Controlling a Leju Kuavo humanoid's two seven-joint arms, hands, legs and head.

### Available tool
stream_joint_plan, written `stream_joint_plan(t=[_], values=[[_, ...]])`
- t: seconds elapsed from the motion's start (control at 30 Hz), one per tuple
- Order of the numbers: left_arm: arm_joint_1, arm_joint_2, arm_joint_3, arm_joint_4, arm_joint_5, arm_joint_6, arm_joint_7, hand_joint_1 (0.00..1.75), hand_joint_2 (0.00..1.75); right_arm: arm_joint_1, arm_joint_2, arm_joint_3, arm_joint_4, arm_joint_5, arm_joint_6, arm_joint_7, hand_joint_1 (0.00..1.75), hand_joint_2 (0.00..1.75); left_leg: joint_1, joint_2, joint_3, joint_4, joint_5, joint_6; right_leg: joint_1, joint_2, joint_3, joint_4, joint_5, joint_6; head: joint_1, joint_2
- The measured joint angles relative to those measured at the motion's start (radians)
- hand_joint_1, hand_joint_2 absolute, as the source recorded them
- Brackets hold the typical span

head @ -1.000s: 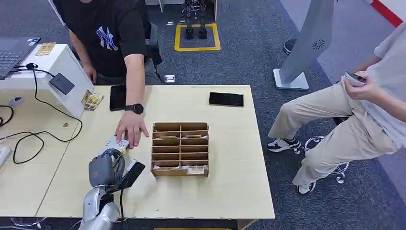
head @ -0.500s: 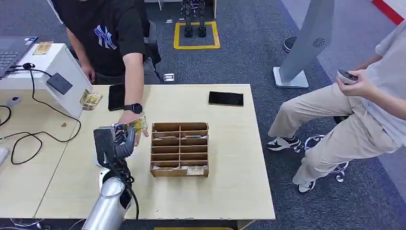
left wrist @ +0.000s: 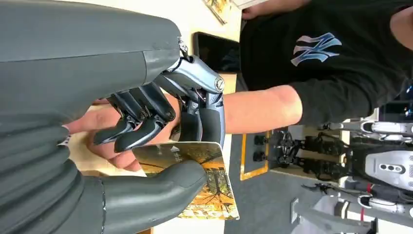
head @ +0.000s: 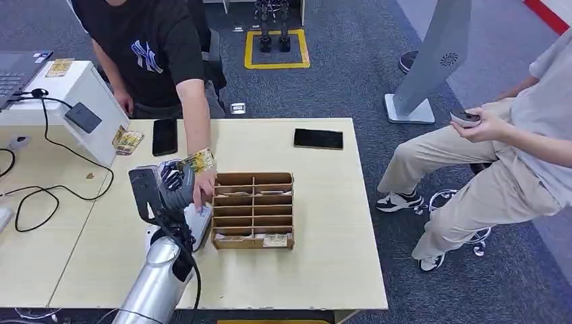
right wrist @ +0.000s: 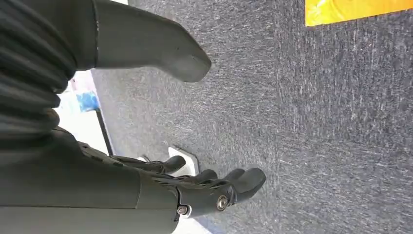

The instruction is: Pass the card to the sensor for recognition and then transmit it.

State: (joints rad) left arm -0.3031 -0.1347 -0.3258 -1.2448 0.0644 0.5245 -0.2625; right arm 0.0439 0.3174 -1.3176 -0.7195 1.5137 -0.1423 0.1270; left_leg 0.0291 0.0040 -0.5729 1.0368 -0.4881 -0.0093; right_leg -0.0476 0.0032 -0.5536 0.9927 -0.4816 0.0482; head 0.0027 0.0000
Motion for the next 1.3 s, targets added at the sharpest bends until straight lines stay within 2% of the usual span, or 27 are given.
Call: stream_joint_plan(t=[0.07,0.23,0.27,0.3,0.33,0.37,0.5,0.67,0.93,1.3], values=[[-0.002,0.001,-0.004,0.005,0.010,0.003,0.000,1.75,1.75,0.000,0.000,0.008,0.001,0.000,0.000,0.004,0.00,1.75,0.000,0.000,0.000,0.000,0.000,0.000,0.000,0.000,0.000,0.000,0.000,0.000,0.000,0.000],[-0.045,0.002,-0.010,0.063,-0.032,0.084,0.003,1.75,1.75,0.000,-0.004,0.032,0.015,0.000,-0.010,0.016,0.00,1.75,0.000,0.000,-0.001,0.000,0.000,0.000,0.000,0.000,-0.001,0.000,0.000,0.000,0.000,0.000],[-0.068,0.003,-0.010,0.094,-0.048,0.102,0.014,1.55,1.75,0.000,-0.006,0.041,0.024,0.000,-0.016,0.018,0.00,1.75,0.000,0.000,0.000,0.000,0.000,0.000,0.000,0.000,0.000,0.000,0.000,0.000,0.000,0.000],[-0.084,0.003,-0.010,0.123,-0.055,0.108,0.021,0.80,1.75,0.000,-0.009,0.049,0.030,0.000,-0.022,0.020,0.00,1.75,0.000,0.000,0.000,0.000,0.000,0.000,0.000,0.000,0.000,0.000,0.000,0.000,0.000,0.000],[-0.098,0.004,-0.010,0.145,-0.058,0.111,0.024,0.14,1.75,0.000,-0.010,0.058,0.039,0.000,-0.027,0.024,0.00,1.75,0.000,0.000,-0.001,0.000,0.000,0.000,0.000,0.000,0.000,0.000,0.000,0.000,0.000,0.000],[-0.108,0.004,-0.010,0.168,-0.061,0.113,0.025,0.02,1.75,0.001,-0.013,0.064,0.046,0.000,-0.032,0.027,0.00,1.75,0.000,0.000,-0.001,0.000,0.000,0.000,0.000,0.000,0.000,0.000,0.000,0.000,0.000,0.000],[-0.144,0.003,-0.010,0.256,-0.072,0.120,0.026,0.00,1.75,0.006,-0.021,0.095,0.083,0.000,-0.050,0.044,0.00,1.75,0.000,0.000,-0.001,0.000,0.000,0.000,0.000,0.000,0.000,0.000,0.000,0.000,0.000,0.000],[-0.156,0.003,-0.010,0.312,-0.075,0.124,0.026,0.00,1.75,0.012,-0.027,0.122,0.114,0.000,-0.055,0.051,0.00,1.75,0.000,0.000,-0.001,0.000,0.000,0.000,0.000,0.000,-0.001,0.000,0.000,0.000,0.000,0.000],[-0.158,0.002,-0.010,0.346,-0.093,0.140,0.026,0.00,1.75,0.016,-0.041,0.155,0.145,0.000,-0.077,0.054,0.00,1.75,0.000,0.000,-0.002,0.000,0.000,0.000,0.000,0.000,-0.001,0.000,0.000,0.000,0.000,0.000],[-0.158,0.002,-0.010,0.357,-0.097,0.142,0.026,0.00,1.75,0.016,-0.049,0.162,0.167,0.000,-0.081,0.054,0.00,1.75,0.000,0.000,-0.002,0.000,0.000,0.000,0.000,0.000,-0.001,0.000,0.000,0.000,0.000,0.000]])
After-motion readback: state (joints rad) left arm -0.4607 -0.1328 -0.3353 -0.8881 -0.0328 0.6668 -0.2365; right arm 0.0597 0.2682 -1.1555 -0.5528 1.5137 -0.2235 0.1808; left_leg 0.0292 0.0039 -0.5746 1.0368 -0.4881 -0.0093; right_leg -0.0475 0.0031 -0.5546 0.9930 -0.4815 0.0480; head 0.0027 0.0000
